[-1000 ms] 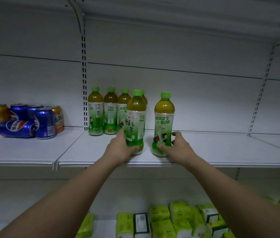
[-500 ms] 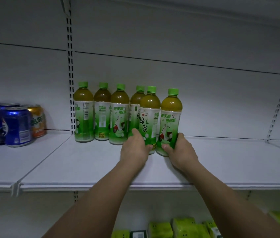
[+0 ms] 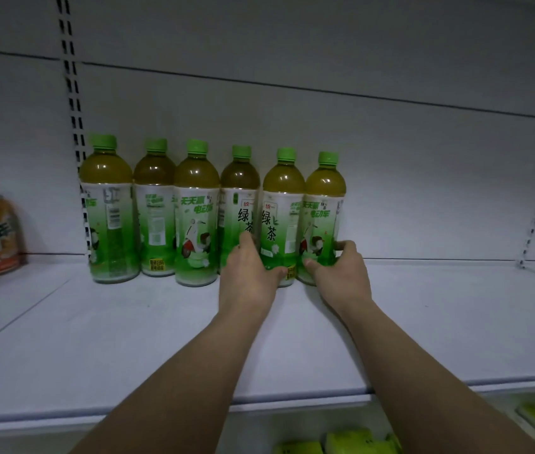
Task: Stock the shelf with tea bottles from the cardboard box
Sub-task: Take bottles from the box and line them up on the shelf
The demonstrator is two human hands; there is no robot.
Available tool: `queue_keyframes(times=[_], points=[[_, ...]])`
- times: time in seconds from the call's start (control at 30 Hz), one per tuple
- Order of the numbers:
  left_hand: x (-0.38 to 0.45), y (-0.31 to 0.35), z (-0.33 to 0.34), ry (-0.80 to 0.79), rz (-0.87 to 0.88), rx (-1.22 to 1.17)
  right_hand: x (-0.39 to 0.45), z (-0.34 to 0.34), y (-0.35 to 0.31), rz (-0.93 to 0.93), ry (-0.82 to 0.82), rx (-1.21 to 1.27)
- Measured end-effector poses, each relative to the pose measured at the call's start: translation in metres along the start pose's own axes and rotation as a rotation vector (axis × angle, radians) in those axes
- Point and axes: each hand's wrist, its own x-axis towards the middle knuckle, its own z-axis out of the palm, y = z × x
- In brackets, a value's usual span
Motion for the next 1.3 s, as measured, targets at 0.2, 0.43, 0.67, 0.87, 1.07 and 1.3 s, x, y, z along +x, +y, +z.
queue_keyframes(times=[0.2, 0.43, 0.67, 0.87, 1.07, 1.3], points=[[0.002, 0.000, -0.003, 0.085, 0.003, 0.031, -0.001, -0.004, -0.003, 0.018, -0.013, 0.061], [0.002, -0.003, -0.002, 0.099, -0.016, 0.006, -0.001, -0.003, 0.000, -0.002, -0.033, 0.059], [0.005, -0.003, -0.001, 0.068, -0.013, 0.020, 0.004, 0.002, 0.003, -0.066, -0.007, 0.045], [0.005, -0.003, 0.000, 0.070, 0.001, 0.028, 0.005, 0.001, 0.006, -0.070, 0.038, -0.023], [0.005, -0.005, 0.001, 0.071, 0.025, 0.030, 0.006, 0.003, 0.006, -0.077, 0.022, -0.053], [-0.002, 0.001, -0.005, 0.094, 0.042, 0.075, -0.005, -0.002, -0.006, -0.110, 0.008, -0.037]])
